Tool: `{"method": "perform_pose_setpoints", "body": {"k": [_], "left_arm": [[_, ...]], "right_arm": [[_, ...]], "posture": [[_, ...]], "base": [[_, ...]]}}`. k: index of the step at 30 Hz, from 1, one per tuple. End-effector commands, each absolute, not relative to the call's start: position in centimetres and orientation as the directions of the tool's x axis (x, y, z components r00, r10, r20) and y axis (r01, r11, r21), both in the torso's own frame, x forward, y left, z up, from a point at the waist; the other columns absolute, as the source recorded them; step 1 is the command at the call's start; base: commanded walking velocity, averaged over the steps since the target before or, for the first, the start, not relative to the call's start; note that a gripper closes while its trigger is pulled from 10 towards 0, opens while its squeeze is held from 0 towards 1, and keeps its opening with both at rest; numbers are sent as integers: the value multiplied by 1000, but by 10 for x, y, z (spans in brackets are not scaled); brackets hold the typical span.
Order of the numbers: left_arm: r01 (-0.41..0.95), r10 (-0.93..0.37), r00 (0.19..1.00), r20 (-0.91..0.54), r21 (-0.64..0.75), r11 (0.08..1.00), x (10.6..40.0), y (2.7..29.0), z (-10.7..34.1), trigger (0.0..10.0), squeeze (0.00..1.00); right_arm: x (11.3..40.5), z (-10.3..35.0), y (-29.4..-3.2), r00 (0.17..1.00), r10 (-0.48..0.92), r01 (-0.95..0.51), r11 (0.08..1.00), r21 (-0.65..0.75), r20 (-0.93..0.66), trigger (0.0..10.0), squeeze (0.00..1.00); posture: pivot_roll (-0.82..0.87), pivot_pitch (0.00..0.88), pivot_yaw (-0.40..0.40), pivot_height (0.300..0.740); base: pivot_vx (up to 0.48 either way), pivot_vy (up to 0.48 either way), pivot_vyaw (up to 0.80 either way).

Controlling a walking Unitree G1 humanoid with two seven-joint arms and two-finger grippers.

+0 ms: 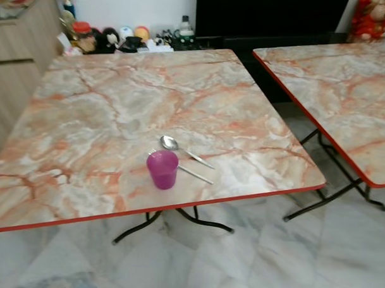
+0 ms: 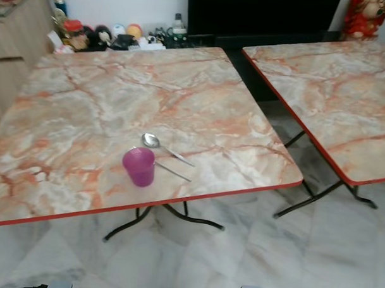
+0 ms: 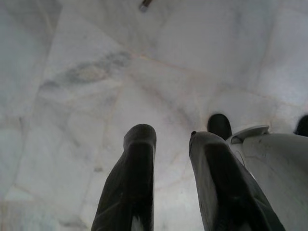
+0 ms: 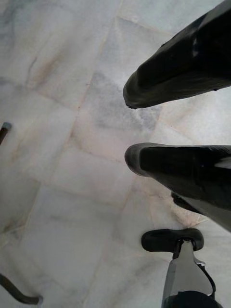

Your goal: Setting the table

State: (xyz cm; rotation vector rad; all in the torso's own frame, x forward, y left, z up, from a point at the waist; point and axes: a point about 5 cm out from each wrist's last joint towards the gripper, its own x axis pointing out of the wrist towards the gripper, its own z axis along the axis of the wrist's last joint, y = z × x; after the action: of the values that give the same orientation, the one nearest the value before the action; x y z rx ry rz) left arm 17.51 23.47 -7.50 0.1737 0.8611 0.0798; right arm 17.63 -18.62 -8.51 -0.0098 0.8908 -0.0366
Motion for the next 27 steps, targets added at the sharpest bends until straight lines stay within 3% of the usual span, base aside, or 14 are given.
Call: {"method": "perform_pose_setpoints", "body": {"k": [1,13,17,27], "left_arm": [[4,135,640,-756,179,984,170,235,-77,10000,0],[-11,143,668,-730,183,983,178,236,-73,10000,0],[-1,137,666,-733,183,983,179,235,-73,10000,0],[-8,136,666,-734,175,985,177,234,-74,10000,0]], "right_arm": [[174,-87,-184,614,-34,25,999,-23,-788,10000,0],[185,-81,-192,636,-38,28,999,-26,-771,10000,0],[186,-80,-193,641,-38,30,999,-25,-767,10000,0],[186,-78,-198,656,-37,27,999,-26,-754,10000,0]], "posture": [[41,123,12,740],[47,115,16,740],[44,103,18,740],[46,91,15,740]], "base": [[0,0,0],[0,0,0],[0,-480,0],[0,0,0]]}}
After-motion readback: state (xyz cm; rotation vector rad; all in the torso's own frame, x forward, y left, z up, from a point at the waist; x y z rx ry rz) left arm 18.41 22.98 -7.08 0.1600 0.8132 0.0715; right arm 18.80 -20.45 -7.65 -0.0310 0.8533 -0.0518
